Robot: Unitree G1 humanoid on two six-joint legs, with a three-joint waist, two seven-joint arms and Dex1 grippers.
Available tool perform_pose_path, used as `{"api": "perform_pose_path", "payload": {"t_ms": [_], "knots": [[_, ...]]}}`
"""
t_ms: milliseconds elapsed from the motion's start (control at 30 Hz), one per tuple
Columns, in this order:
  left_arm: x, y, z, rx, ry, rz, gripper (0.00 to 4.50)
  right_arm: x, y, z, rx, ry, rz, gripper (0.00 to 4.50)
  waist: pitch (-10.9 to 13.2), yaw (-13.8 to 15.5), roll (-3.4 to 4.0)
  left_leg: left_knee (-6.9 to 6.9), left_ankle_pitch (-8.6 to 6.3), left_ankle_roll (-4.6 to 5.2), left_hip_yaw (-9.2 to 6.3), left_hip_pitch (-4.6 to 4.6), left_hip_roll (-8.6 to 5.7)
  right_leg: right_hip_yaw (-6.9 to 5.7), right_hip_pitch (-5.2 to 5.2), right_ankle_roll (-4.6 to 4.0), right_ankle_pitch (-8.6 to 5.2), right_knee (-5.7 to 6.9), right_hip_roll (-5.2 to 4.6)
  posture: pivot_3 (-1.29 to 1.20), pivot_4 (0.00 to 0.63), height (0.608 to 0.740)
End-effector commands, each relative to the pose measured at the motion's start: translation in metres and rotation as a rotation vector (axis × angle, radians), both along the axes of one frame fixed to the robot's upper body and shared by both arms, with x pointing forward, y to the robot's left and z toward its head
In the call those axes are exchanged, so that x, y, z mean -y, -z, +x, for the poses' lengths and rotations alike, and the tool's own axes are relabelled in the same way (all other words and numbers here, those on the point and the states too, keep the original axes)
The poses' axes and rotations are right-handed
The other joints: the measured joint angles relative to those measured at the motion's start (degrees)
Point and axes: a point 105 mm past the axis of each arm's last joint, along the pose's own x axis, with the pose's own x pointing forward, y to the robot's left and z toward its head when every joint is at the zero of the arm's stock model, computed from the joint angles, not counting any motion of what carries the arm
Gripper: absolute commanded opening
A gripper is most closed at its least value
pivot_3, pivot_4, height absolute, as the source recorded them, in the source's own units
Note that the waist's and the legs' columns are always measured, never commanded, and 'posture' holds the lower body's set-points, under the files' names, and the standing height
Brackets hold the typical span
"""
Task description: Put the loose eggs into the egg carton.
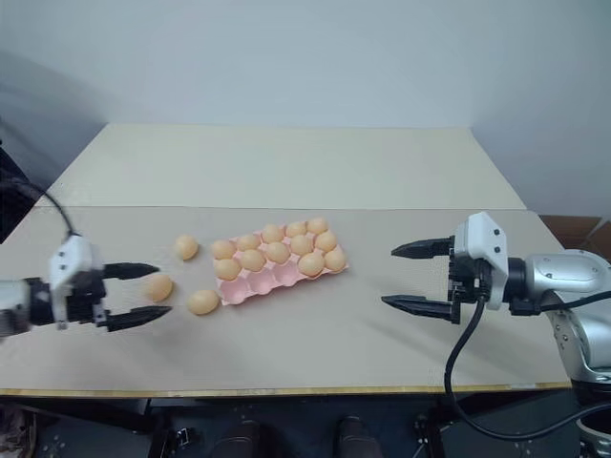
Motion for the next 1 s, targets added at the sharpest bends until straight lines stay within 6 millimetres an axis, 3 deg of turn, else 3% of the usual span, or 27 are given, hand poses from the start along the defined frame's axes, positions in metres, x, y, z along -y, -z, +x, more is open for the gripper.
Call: {"api": "perform_pose_path", "payload": {"t_ms": [33, 300, 400, 600, 633, 867, 1000], "knots": [[0.008, 0.008, 0.013, 0.004, 0.054, 0.049, 4.50, -0.001, -0.012, -0.006, 0.058, -0.007, 0.006, 4.46, 0.0, 0.0, -0.01, 0.00, 0.00, 0.00, 0.00, 0.00, 0.00, 0.01, 0.01, 0.03, 0.02, 0.01, 0.00, 0.00, 0.150, 0.740], [0.028, 0.034, 0.033, -0.023, 0.098, 0.086, 4.50, 0.001, -0.014, -0.012, 0.063, 0.019, 0.005, 4.46, 0.0, 0.0, -0.03, 0.01, 0.01, 0.01, 0.02, -0.02, 0.01, 0.05, 0.01, 0.35, 0.21, 0.00, 0.05, 0.00, 0.150, 0.740], [0.031, 0.038, 0.036, -0.019, 0.102, 0.114, 3.88, 0.002, -0.015, -0.012, 0.067, 0.029, 0.004, 4.50, 0.0, 0.0, -0.04, 0.03, 0.01, 0.02, 0.01, -0.01, 0.00, 0.05, 0.02, 0.36, 0.22, 0.03, 0.04, 0.00, 0.150, 0.740], [0.028, 0.036, 0.036, -0.010, 0.105, 0.119, 1.96, 0.003, -0.018, -0.012, 0.077, 0.043, 0.013, 4.50, 0.0, 0.0, -0.04, 0.03, 0.01, 0.02, 0.01, -0.02, 0.00, 0.06, 0.01, 0.37, 0.22, 0.01, 0.04, 0.00, 0.150, 0.740], [0.028, 0.033, 0.036, -0.002, 0.112, 0.114, 1.77, 0.003, -0.018, -0.012, 0.078, 0.044, 0.014, 4.50, 0.0, 0.0, -0.04, 0.03, 0.01, 0.02, 0.01, -0.02, 0.00, 0.06, 0.01, 0.37, 0.22, 0.01, 0.04, 0.00, 0.150, 0.740], [0.033, -0.017, 0.022, 0.086, 0.207, -0.046, 1.77, 0.003, -0.017, -0.010, 0.079, 0.048, 0.022, 4.50, 0.0, 0.0, -0.04, 0.03, 0.01, 0.02, 0.01, -0.02, 0.01, 0.06, 0.01, 0.37, 0.23, 0.01, 0.04, 0.00, 0.150, 0.740], [0.051, -0.042, 0.027, 0.169, 0.250, -0.132, 1.77, 0.002, -0.016, -0.008, 0.081, 0.049, 0.027, 4.50, 0.0, 0.2, -0.05, 0.05, 0.01, 0.02, -0.01, 0.00, -0.01, 0.04, 0.07, 0.39, 0.23, 0.02, 0.02, 0.00, 0.150, 0.740]]}}
